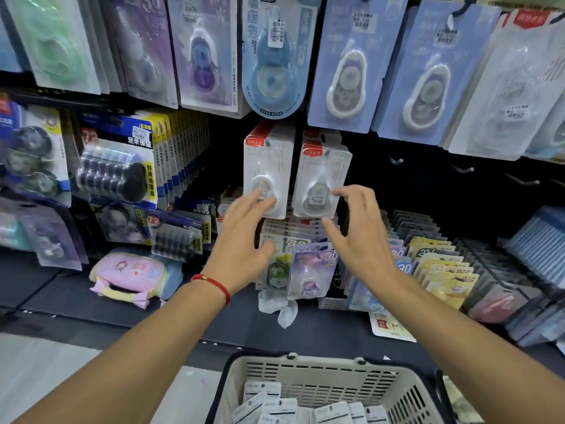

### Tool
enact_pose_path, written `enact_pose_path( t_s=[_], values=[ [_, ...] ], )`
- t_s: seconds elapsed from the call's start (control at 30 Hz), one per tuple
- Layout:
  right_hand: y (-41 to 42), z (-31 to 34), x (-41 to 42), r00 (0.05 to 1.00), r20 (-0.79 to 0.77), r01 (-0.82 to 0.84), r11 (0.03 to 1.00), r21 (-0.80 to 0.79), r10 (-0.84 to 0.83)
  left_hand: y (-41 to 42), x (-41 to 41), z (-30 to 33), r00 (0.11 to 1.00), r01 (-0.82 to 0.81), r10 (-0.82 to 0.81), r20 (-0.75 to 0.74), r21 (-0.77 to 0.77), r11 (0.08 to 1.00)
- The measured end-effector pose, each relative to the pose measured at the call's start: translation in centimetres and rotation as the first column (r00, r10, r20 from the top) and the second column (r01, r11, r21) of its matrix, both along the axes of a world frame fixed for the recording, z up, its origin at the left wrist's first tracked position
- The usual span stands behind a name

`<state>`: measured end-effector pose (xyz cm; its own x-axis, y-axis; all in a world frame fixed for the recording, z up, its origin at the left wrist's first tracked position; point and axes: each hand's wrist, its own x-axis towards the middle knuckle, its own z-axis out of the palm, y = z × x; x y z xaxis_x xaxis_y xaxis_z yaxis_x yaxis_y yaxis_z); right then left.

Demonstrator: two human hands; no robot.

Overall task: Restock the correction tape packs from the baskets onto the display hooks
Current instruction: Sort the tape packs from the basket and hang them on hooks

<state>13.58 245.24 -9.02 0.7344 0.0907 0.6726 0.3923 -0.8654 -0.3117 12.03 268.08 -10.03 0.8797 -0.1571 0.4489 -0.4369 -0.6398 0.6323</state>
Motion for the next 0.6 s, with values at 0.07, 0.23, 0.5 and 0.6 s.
enact_pose_path(
  t_s=[0.07, 0.23, 0.5, 0.6],
  values=[
    [-0.1, -0.4, 0.8, 0.998, -0.007, -0.069, 0.967, -0.247, 0.069, 0.2, 0.9, -0.2, 0.999, 0.002, -0.005, 0.047, 0.061, 0.998],
    [0.9, -1.0, 3.6, 0.996, -0.036, 0.053, 0.868, -0.493, -0.081, 0.4, 2.2, -0.8, 0.998, 0.044, -0.05, 0.027, 0.203, 0.978],
    [1.8, -0.2, 7.1, 0.988, -0.125, 0.041, 0.927, -0.372, -0.094, 0.8, 2.6, -1.6, 0.997, 0.075, -0.074, -0.014, 0.251, 0.965],
    [2.3, -0.7, 6.8, 0.99, -0.095, 0.069, 0.934, -0.349, -0.108, 1.2, 2.0, -2.0, 0.994, 0.107, -0.099, -0.046, 0.252, 0.962]
  ],
)
